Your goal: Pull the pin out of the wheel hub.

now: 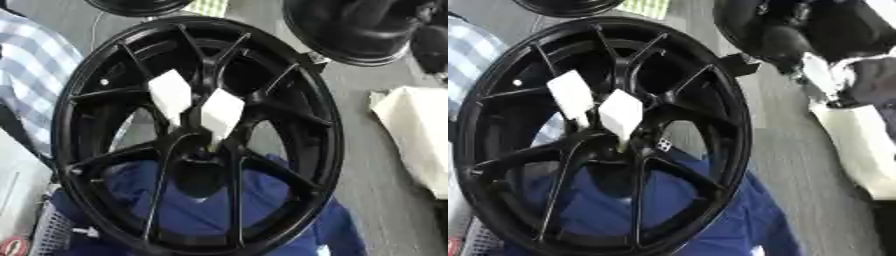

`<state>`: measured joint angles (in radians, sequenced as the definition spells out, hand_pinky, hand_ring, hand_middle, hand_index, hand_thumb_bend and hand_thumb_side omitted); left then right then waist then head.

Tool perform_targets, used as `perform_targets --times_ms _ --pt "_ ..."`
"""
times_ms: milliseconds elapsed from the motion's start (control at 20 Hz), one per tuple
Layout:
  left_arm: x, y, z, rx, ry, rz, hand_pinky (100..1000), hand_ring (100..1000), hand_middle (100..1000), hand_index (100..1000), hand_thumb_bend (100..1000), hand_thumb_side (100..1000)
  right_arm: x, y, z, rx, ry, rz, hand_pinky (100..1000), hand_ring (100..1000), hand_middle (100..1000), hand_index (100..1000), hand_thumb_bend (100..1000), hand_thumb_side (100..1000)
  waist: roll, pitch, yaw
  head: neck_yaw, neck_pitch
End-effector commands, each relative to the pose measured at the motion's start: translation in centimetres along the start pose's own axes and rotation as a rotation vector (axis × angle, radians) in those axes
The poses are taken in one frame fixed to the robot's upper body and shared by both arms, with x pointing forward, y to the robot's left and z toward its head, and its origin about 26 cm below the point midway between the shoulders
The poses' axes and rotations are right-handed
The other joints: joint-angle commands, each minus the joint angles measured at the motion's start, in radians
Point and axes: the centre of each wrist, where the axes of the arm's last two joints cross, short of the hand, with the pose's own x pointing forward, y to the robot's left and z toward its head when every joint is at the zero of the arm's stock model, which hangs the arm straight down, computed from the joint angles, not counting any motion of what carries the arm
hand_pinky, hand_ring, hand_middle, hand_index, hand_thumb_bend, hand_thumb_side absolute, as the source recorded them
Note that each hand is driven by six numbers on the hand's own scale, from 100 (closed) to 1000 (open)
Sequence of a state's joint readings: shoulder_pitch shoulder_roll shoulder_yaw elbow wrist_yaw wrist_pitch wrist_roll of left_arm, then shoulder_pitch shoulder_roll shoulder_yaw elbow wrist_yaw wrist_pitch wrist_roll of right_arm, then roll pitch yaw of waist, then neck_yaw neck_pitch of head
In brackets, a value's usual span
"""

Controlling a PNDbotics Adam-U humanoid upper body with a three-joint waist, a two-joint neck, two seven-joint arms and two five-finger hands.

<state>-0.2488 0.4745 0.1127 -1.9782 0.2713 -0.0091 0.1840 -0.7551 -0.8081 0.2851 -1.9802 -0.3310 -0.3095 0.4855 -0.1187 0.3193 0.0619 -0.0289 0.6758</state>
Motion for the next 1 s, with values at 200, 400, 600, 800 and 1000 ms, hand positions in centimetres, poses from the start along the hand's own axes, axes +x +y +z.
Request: perform_targets --times_ms 200,400,600,800,1000 --pt "1.0 0.3 -0.4 -0.020 -0.026 -0.027 772 671 615 689 100 699 1.8 -1.2 -3.1 0.241 -0.066 0.188 834 766 661 792 132 387 -0.005 -0.034 0.006 -0.013 0.009" --pt "1.0 0.5 -0.4 -0.013 -0.024 -0.034 772 670 614 689 100 698 1.6 -1.4 -5.5 0.331 -0.055 0.234 836 774 675 801 221 388 -0.011 -0.037 0.003 -0.013 0.012" --pt "1.1 0.6 -0.4 -0.006 -0.028 -0.038 772 670 614 689 100 697 -0.2 -1.5 -7.5 0.412 -0.032 0.263 836 787 698 823 312 365 -0.015 -0.036 0.004 -0.016 0.016" --pt "1.2 0.5 -0.6 -0.011 -0.031 -0.034 772 669 614 687 100 698 -2.3 -1.3 -8.4 0.469 -0.012 0.283 832 788 707 836 357 345 -0.016 -0.032 0.012 -0.024 0.017" --pt "1.3 0.4 -0.7 -0.013 -0.037 -0.032 772 669 613 685 100 698 -4.1 -1.1 -8.6 0.520 0.011 0.305 807 736 703 848 389 302 -0.017 -0.024 0.022 -0.029 0.016"
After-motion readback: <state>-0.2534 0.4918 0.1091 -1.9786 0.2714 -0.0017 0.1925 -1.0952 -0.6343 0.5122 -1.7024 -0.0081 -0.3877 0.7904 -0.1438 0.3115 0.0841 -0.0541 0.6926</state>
